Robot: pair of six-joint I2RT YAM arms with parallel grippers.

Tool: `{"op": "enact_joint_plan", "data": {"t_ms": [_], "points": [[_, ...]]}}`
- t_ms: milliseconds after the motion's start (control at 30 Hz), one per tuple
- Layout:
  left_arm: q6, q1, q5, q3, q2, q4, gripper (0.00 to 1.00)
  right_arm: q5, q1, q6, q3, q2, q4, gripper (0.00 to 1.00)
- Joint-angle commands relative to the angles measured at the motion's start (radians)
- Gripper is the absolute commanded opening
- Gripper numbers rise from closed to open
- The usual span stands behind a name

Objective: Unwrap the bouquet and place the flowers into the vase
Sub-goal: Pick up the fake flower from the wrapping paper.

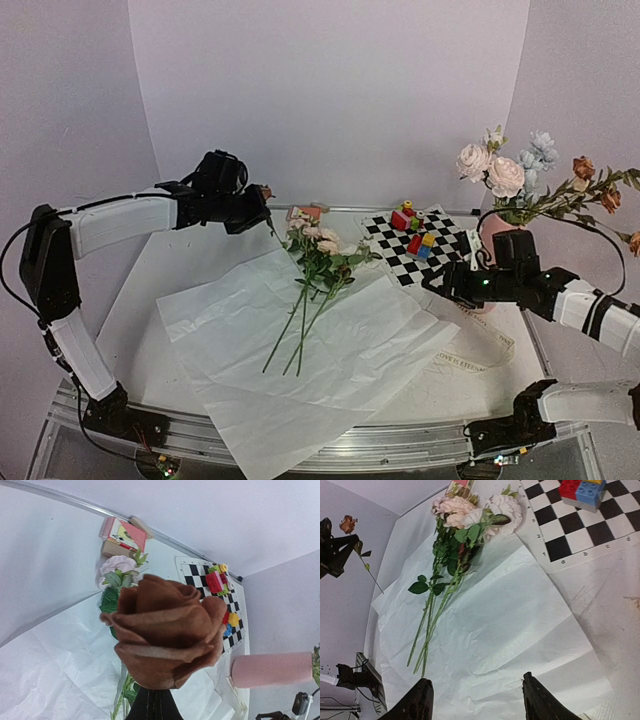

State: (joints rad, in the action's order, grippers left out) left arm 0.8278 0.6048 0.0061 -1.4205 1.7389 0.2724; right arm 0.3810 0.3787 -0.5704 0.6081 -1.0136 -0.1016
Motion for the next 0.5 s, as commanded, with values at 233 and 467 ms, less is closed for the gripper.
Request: {"op": "enact_joint_plan", "data": {"t_ms": [233, 467], "points": [[-0.129, 0.041, 0.334, 0.057, -0.143, 0.013, 0.03, 0.068, 0.253, 0.052, 0.167, -0.093, -0.135, 0.61], [-0.063, 0.15, 0.417, -0.002, -0.127, -0.038, 0.03, 0.052, 0.364, 0.028, 0.366, -0.222, -0.137, 0.58]]}}
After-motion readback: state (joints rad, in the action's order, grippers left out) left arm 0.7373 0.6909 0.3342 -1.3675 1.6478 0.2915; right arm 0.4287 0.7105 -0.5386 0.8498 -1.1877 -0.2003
